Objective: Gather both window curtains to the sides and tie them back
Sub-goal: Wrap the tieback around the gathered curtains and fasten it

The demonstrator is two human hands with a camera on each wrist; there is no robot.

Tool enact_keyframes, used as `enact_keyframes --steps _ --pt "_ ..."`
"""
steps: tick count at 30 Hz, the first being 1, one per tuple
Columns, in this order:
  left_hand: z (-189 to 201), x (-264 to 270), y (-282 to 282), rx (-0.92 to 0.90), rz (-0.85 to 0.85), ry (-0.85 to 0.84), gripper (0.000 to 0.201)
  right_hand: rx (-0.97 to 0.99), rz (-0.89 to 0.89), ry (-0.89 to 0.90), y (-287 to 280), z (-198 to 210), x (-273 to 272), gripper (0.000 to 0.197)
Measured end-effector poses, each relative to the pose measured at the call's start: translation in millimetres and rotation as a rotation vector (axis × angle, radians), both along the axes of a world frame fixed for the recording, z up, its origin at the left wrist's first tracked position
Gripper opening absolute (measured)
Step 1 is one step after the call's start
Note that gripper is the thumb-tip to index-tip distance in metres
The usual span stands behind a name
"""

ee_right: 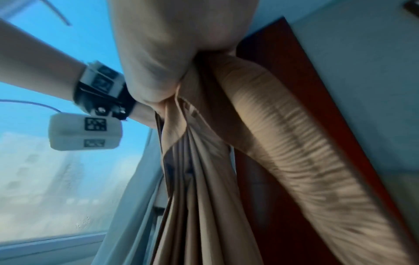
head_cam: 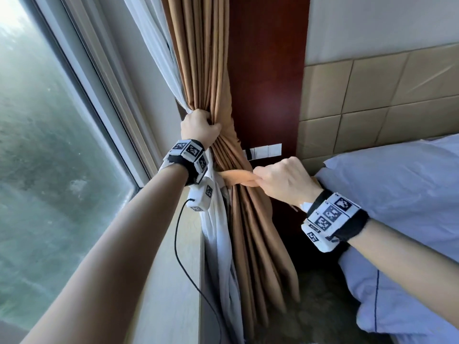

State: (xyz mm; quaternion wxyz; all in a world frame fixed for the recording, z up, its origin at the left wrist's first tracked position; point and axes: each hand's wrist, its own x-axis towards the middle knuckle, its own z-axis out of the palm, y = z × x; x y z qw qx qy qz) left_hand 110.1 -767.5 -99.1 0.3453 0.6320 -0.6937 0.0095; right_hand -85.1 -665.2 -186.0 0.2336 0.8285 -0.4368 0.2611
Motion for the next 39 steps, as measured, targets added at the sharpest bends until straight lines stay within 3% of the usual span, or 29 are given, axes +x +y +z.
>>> enact_keyframes --steps 3,7,13,16,20,24,27,30,32,34,36,39 --pt "0 3 -4 0.008 -0.004 0.007 0.021 -0.261 0.115 -0.030 7 17 -13 0.034" --pt "0 11 -8 0.001 -0.003 0.023 0.024 -0.504 0.129 -0.073 18 36 -55 0.028" --pt "2 2 -7 0.014 -0.038 0.024 0.024 -0.570 0.063 -0.023 9 27 -86 0.020" --pt "1 -2 -6 0.002 -0.057 0.014 0.024 -0.392 0.004 -0.015 -6 11 -107 0.018" --pt "-2 0 -6 -0.016 -0.069 0.006 0.022 0.045 -0.060 0.012 -14 -9 -112 0.017" --pt "-4 5 -6 -0.023 -0.056 0.006 0.027 0.456 -0.116 0.009 -27 -24 -93 0.034" --pt "-3 5 -6 -0.014 -0.044 0.011 0.034 0.925 -0.118 -0.159 -35 -32 -59 0.052" --pt "-4 3 -8 0.001 -0.031 0.025 0.032 1.279 0.139 -0.580 -41 -32 -13 0.074" --pt "-4 2 -9 0.004 -0.024 0.025 0.031 1.355 0.197 -0.787 -46 -25 13 0.057" --pt "-4 3 -9 0.000 -0.018 0.017 0.031 1.374 0.144 -0.936 -51 -17 29 0.033" --pt "-4 5 -8 -0.004 -0.007 0.013 0.032 1.302 0.113 -0.971 -55 -14 33 0.035" --pt "-6 7 -9 -0.010 -0.009 0.009 0.028 1.254 0.237 -1.001 -55 -15 37 0.037"
